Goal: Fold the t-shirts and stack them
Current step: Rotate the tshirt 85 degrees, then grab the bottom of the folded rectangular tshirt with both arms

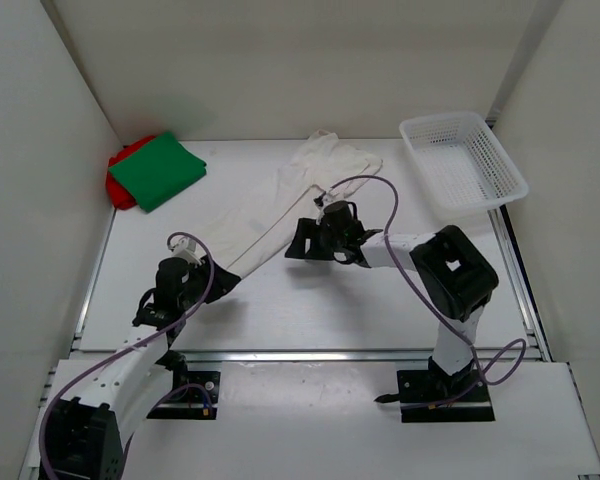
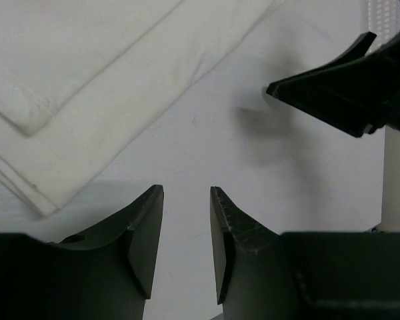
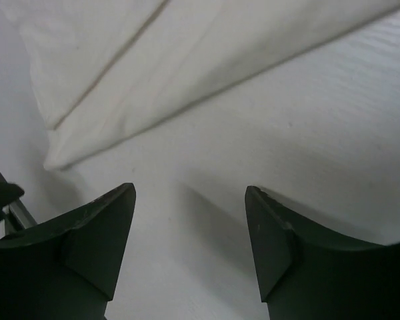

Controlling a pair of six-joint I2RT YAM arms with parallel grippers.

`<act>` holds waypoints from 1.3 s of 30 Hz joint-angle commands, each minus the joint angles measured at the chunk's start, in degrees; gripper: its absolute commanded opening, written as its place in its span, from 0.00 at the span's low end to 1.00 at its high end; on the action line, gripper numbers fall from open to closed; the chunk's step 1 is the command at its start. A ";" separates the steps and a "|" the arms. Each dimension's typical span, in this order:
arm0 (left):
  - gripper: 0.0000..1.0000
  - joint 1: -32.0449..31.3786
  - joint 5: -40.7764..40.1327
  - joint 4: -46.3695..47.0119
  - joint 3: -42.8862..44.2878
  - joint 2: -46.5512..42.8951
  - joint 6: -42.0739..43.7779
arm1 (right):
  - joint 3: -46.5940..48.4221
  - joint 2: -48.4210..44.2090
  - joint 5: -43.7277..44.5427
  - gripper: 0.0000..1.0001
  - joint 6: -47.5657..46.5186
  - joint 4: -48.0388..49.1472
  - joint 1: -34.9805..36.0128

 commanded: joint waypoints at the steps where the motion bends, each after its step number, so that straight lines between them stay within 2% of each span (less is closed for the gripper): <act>1: 0.46 0.96 0.43 -1.97 0.37 -3.13 1.64 | 4.40 6.12 1.66 0.65 6.34 5.49 2.37; 4: 0.46 1.57 -0.36 -3.65 1.07 -2.26 3.14 | 9.58 13.58 2.99 0.57 8.72 3.63 4.04; 6: 0.45 1.84 -0.11 -3.56 1.34 -1.82 3.31 | 13.89 16.48 2.81 0.38 10.56 2.41 4.83; 7: 0.45 2.01 -0.11 -3.30 0.99 -1.38 3.23 | 16.43 18.50 2.64 0.36 11.18 1.96 4.84; 10: 0.46 1.66 -0.36 -2.94 1.16 -1.03 3.40 | 21.89 21.95 0.62 0.00 11.11 -2.16 3.79; 12: 0.45 1.75 -0.37 -3.65 1.16 -0.85 4.01 | 19.12 18.81 -0.09 0.00 8.83 -3.15 1.16; 14: 0.46 1.75 -0.89 -3.74 1.16 -0.76 4.63 | 13.23 11.36 0.78 0.00 6.19 -3.84 -2.27; 17: 0.47 0.09 -2.56 -2.42 0.72 0.72 4.46 | 7.07 5.44 -4.02 0.00 -0.83 -7.08 -12.35; 18: 0.47 -1.57 -3.00 -2.42 1.07 2.13 4.54 | 6.19 4.56 -4.74 0.03 -1.98 -8.84 -14.22; 19: 0.48 -4.29 -4.92 -2.51 1.42 3.53 4.81 | 3.74 2.55 -6.57 0.18 -2.52 -8.07 -16.93; 21: 0.50 -7.46 -7.74 -2.94 2.57 5.64 5.24 | -0.31 -2.03 -8.43 0.37 -3.14 -6.41 -19.24; 23: 0.51 -9.50 -10.73 -4.26 3.53 6.88 6.03 | -7.41 -9.91 -7.39 0.43 -2.88 -5.25 -20.47; 26: 0.56 -8.54 -10.13 -3.22 2.66 6.89 6.04 | -16.38 -18.27 -7.03 0.51 -2.61 -3.14 -19.34; 31: 0.64 -11.78 -9.95 -0.84 4.41 14.07 5.25 | -27.65 -26.89 -6.60 0.51 -0.33 -1.12 -15.12; 35: 0.63 -15.03 -9.69 1.97 6.00 20.41 4.81 | -34.07 -32.80 -3.87 0.50 1.69 -0.78 -11.52; 39: 0.61 -16.88 -9.34 5.40 7.67 25.68 4.02 | -36.79 -32.19 -4.48 0.45 4.06 1.85 -8.00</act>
